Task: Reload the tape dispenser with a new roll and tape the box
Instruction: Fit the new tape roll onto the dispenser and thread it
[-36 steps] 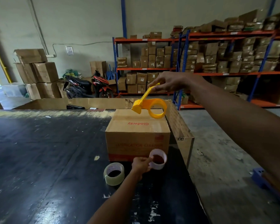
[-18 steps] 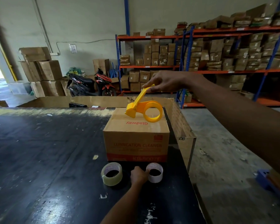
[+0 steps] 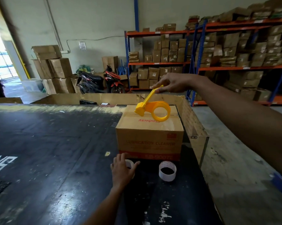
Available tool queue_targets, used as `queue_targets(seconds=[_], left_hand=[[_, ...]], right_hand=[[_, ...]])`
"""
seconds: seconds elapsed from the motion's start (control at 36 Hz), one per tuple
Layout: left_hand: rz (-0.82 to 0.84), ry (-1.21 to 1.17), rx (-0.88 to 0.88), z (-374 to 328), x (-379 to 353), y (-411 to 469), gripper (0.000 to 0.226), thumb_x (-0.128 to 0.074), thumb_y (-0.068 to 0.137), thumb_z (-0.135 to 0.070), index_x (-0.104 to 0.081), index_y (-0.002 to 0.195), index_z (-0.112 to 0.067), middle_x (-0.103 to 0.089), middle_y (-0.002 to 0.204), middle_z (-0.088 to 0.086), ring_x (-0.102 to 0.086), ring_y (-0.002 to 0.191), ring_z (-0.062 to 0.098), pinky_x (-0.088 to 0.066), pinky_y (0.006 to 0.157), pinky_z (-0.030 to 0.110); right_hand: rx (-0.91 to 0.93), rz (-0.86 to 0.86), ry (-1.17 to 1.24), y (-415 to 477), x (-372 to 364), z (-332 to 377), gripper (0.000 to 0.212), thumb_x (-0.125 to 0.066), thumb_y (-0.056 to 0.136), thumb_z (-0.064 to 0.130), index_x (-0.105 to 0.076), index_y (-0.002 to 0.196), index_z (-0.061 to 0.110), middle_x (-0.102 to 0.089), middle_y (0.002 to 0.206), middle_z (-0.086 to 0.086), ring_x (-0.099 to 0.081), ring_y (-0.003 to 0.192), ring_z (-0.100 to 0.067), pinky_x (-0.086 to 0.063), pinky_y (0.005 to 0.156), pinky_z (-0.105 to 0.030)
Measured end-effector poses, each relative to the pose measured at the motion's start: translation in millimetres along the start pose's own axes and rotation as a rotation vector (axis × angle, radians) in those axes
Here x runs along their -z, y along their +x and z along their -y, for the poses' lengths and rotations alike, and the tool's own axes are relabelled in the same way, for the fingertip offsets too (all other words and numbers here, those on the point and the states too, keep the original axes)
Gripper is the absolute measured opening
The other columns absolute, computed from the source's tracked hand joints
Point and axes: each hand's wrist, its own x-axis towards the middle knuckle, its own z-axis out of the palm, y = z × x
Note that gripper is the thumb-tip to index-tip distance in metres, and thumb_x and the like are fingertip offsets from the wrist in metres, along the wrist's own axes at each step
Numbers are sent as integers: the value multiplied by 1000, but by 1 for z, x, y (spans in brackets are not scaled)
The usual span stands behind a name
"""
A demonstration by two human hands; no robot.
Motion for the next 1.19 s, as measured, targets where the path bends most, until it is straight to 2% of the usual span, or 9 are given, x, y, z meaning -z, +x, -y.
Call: queue_targets(seconds=[0.08, 0.14, 0.31, 0.44, 0.58, 0.72, 0.86, 1.06, 1.19], left_hand=[[170, 67, 160, 21, 6, 5, 123, -54, 55, -97, -29, 153, -26, -36, 154, 1, -30, 146, 28, -33, 116, 56], [292, 55, 268, 26, 12, 4, 139, -56, 48, -99, -17, 158, -22, -27, 161, 4, -31, 149, 31, -32, 116, 58], [387, 111, 334, 26, 19, 6, 130, -56, 43, -98, -40, 141, -14, -51, 145, 4, -47, 137, 26, -37, 110, 49], [518, 99, 248, 24, 27, 16, 125, -64, 52, -88, -34, 146, -11, -39, 142, 5, -43, 138, 28, -37, 111, 51], [648, 83, 132, 22, 32, 24, 122, -74, 53, -73, -32, 150, -14, -38, 147, 4, -44, 138, 29, -42, 111, 51], [461, -164, -193, 5, 43, 25, 110, -75, 58, -75, -35, 147, -23, -47, 138, -5, -51, 128, 18, -50, 105, 40], [191, -415, -508, -53, 62, 39, 103, -84, 69, -50, -33, 151, -15, -42, 149, 0, -43, 138, 15, -41, 115, 41], [-63, -592, -612, -138, 87, 55, 101, -87, 72, -41, -32, 151, -8, -33, 150, 9, -30, 145, 15, -25, 117, 13], [-114, -557, -557, -160, 80, 66, 104, -83, 78, -39, -23, 160, -19, -28, 156, 3, -30, 147, 19, -41, 115, 49]], right_hand=[[-28, -1, 16, 5, -6, 0, 42, -57, 100, 41, -59, 141, 30, -49, 129, 10, -45, 117, -11, -38, 92, -33], [-50, -10, 41, 7, -10, 1, 42, -58, 100, 41, -59, 141, 30, -50, 127, 10, -47, 119, -12, -38, 92, -32], [-110, -34, 33, 14, -20, 4, 42, -58, 100, 41, -61, 140, 26, -51, 145, -2, -47, 118, -13, -38, 94, -32], [-152, -41, 44, 15, -25, 10, 42, -58, 100, 40, -62, 139, 25, -54, 128, 5, -50, 116, -14, -42, 94, -34], [-191, -66, 94, 18, -26, 17, 43, -61, 99, 40, -62, 138, 24, -56, 140, 2, -52, 119, -15, -45, 95, -34], [-220, -89, 100, 16, -28, 28, 42, -61, 99, 38, -61, 139, 24, -54, 133, 3, -49, 114, -12, -44, 94, -34], [-228, -78, 100, 19, -30, 27, 43, -61, 99, 38, -61, 139, 23, -58, 133, 2, -51, 114, -13, -44, 94, -34], [-230, -46, 68, 20, -24, 14, 44, -60, 99, 42, -61, 139, 25, -51, 125, 9, -48, 113, -12, -42, 91, -32], [-213, -56, 95, 16, -14, 3, 45, -61, 98, 43, -61, 139, 25, -59, 130, 5, -57, 110, -14, -47, 85, -31]])
